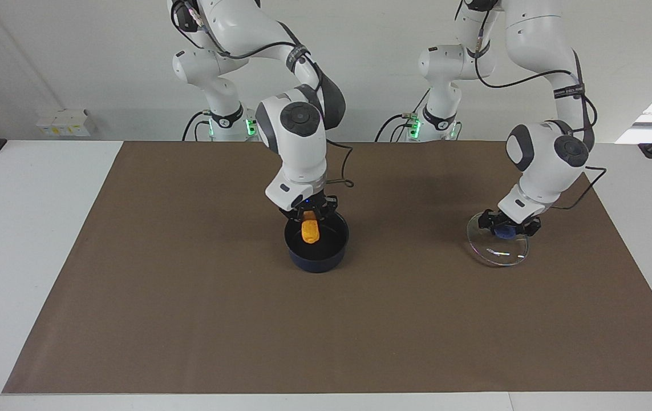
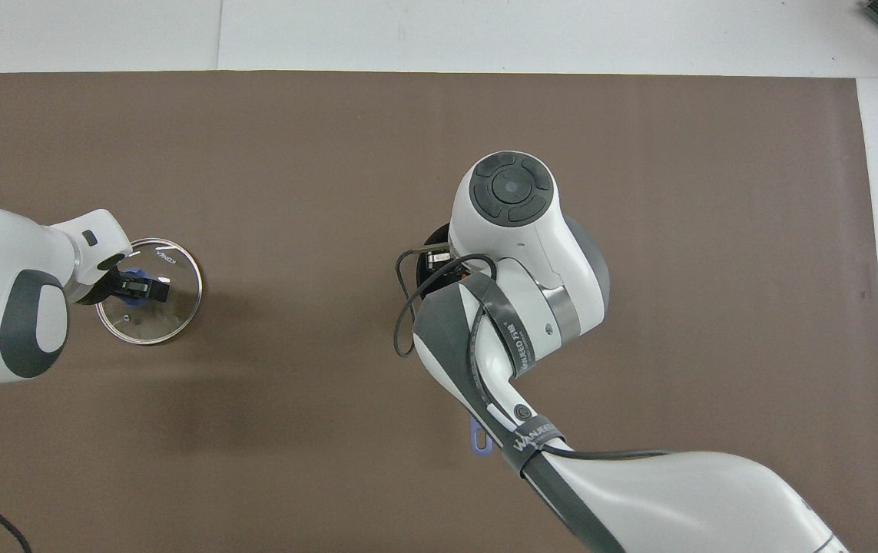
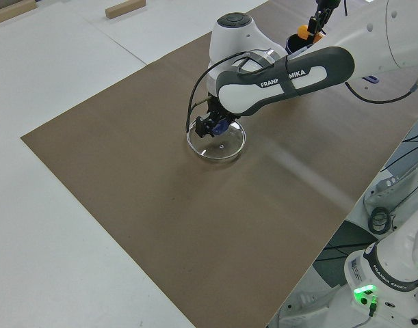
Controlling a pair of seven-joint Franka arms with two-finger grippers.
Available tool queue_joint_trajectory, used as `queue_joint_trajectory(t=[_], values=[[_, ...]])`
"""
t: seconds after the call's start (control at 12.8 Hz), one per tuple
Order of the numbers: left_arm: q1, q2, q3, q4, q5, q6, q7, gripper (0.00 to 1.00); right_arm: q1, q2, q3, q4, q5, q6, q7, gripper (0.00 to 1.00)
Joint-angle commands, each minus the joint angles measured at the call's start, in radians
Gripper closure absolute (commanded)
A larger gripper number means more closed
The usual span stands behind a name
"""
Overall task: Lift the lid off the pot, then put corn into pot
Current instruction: 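Lift the lid aside with the left gripper while the right gripper carries the corn, then release the lid on the table with the left gripper and withdraw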
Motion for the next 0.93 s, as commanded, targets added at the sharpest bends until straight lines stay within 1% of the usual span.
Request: queue_joint_trajectory(t=[0.0,0.16,0.31,0.47,0.62,0.7,0.86], values=[[0.014,-0.008,-0.011,0.032,-0.013,0.007,-0.005,0.0,-0.004,-0.009,0.002,-0.057,0.003,0.043,-0.035,1.0],[0.003,-0.003,-0.011,0.102,-0.013,-0.041,-0.011,0.0,-0.003,-0.003,0.002,-0.073,0.003,0.075,-0.04,1.0],[-0.002,0.009,-0.014,0.185,-0.013,-0.113,-0.086,0.0,-0.004,-0.006,0.002,-0.093,0.005,0.081,-0.066,1.0],[-0.029,0.009,-0.012,0.245,-0.005,-0.168,-0.165,0.0,-0.003,0.003,0.002,-0.101,0.006,0.1,-0.07,1.0],[-0.034,0.009,-0.021,0.305,0.001,-0.226,-0.206,0.0,-0.004,0.005,0.004,-0.101,0.014,0.106,-0.086,1.0],[-0.051,0.009,-0.018,0.34,0.003,-0.269,-0.214,0.0,-0.006,0.006,0.004,-0.099,0.016,0.104,-0.09,1.0],[-0.052,0.009,-0.021,0.432,0.015,-0.37,-0.216,0.0,-0.02,0.008,0.004,-0.093,0.019,0.106,-0.116,1.0]])
